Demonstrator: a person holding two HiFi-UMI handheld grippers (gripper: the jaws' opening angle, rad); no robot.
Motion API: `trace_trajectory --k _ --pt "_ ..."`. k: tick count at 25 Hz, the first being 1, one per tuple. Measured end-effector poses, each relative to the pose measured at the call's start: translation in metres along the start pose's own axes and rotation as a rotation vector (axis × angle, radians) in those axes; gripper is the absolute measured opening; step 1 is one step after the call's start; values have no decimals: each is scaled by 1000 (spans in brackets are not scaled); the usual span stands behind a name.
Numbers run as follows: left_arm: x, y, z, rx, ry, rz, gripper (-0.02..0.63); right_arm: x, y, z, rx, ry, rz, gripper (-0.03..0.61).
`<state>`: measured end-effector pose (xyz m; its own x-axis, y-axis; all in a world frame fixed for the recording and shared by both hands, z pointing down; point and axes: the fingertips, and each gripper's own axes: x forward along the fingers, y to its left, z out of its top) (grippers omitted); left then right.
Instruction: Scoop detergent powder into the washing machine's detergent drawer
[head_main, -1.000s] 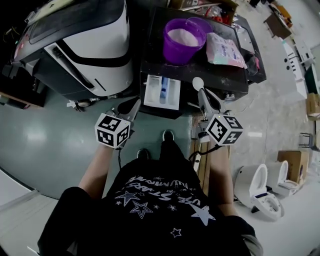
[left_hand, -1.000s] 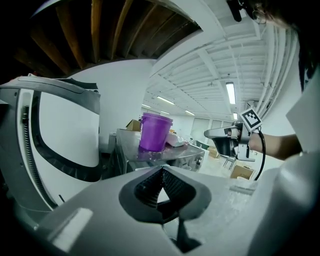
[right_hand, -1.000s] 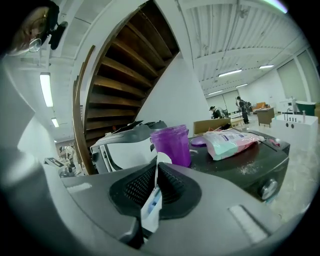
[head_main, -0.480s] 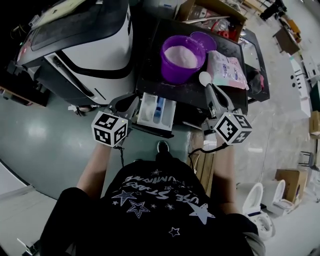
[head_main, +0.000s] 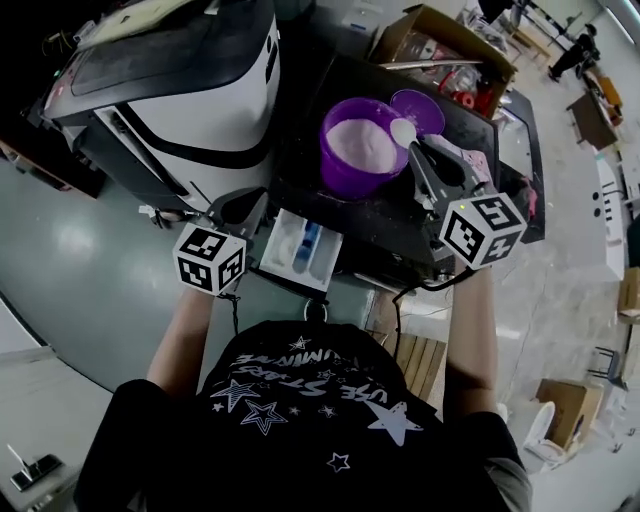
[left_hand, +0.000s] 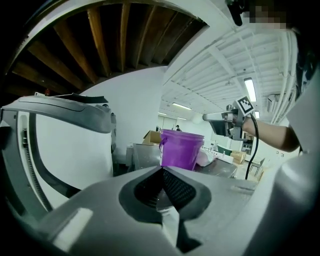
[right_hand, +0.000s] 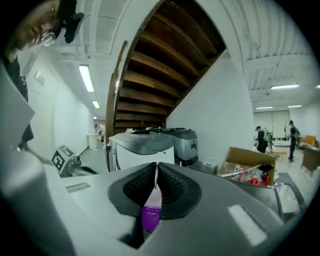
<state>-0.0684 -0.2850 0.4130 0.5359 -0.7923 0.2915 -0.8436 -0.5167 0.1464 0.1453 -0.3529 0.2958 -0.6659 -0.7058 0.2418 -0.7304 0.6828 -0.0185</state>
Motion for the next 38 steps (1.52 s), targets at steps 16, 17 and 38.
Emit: trace_trajectory --k 16,17,38 --pt "2 8 -8 -59 11 131 2 71 -13 -28 -559 478 260 35" --pt "2 7 -9 -61 13 133 2 74 -14 -31 -606 509 254 35" --pt "-12 -7 -23 -95 8 173 2 93 0 -93 -862 1018 449 35"
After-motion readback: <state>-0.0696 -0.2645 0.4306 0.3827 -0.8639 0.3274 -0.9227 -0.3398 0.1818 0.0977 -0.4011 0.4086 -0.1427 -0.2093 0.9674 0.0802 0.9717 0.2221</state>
